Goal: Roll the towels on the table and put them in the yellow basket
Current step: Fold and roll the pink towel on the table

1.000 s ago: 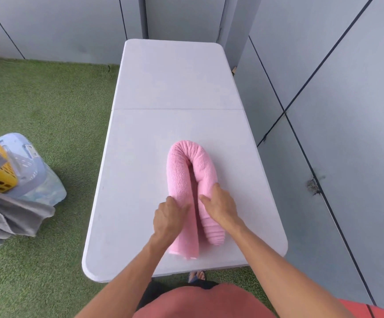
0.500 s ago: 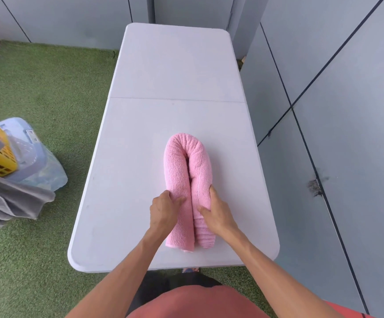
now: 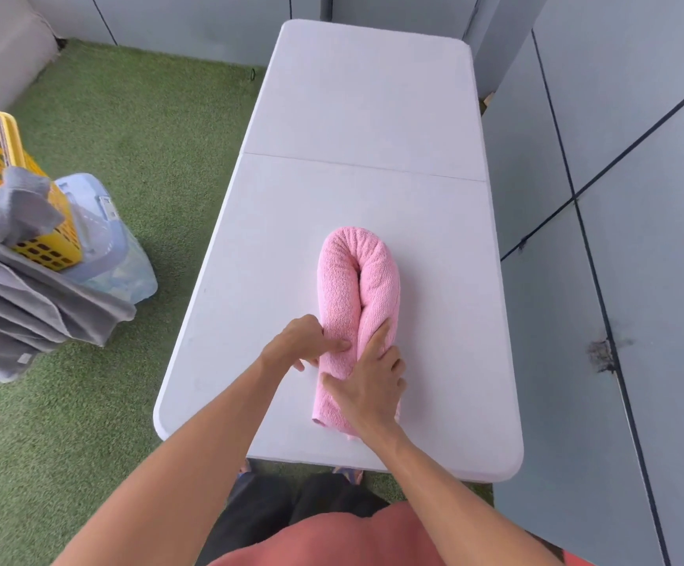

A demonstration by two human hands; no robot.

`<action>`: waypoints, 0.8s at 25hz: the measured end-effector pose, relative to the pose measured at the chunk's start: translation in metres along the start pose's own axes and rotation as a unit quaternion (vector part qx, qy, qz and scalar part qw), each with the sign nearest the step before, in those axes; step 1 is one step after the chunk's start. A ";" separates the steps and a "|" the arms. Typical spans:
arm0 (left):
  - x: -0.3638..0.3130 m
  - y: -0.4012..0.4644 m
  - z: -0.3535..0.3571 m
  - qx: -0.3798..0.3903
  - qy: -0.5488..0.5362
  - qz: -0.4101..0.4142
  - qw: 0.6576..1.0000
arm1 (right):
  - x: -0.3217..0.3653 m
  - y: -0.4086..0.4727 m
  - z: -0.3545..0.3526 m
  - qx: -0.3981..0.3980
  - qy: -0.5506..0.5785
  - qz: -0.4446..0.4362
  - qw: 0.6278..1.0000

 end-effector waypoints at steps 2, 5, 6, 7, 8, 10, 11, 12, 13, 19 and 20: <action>0.009 0.001 -0.011 0.012 0.007 0.003 1.000 | 0.006 0.002 0.002 0.005 0.013 -0.024 1.000; 0.036 -0.012 -0.039 -0.037 0.062 0.004 0.997 | 0.036 -0.008 0.012 0.019 0.059 -0.048 0.997; 0.052 -0.022 -0.050 -0.075 0.074 0.008 0.994 | 0.053 -0.018 0.018 0.022 0.078 -0.056 0.995; 0.073 -0.035 -0.063 -0.118 0.075 0.015 0.990 | 0.074 -0.030 0.025 0.026 0.093 -0.067 0.993; 0.099 -0.050 -0.077 -0.164 0.071 0.022 0.984 | 0.099 -0.046 0.035 0.031 0.101 -0.081 0.991; 0.146 -0.079 -0.107 -0.223 0.079 0.044 0.971 | 0.150 -0.074 0.055 0.046 0.113 -0.099 0.988; 0.174 -0.095 -0.128 -0.249 0.089 0.054 0.963 | 0.182 -0.092 0.066 0.052 0.120 -0.112 0.985; 0.201 -0.112 -0.151 -0.276 0.091 0.055 0.955 | 0.213 -0.109 0.076 0.060 0.126 -0.128 0.982; 0.230 -0.128 -0.174 -0.306 0.093 0.053 0.946 | 0.246 -0.125 0.086 0.070 0.131 -0.148 0.978; 0.369 -0.196 -0.290 -0.402 0.098 -0.003 0.910 | 0.406 -0.193 0.130 0.142 0.117 -0.247 0.951; 0.388 -0.201 -0.305 -0.408 0.092 -0.017 0.908 | 0.429 -0.198 0.136 0.144 0.116 -0.257 0.948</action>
Point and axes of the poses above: each hand's wrist, its own y-axis towards the middle knuckle, its own z-axis out of the palm, x = y × z, the point moved 3 cm from there along y, towards the middle knuckle, and after that the axes turned 12 degrees about z, right-handed, at the moved point
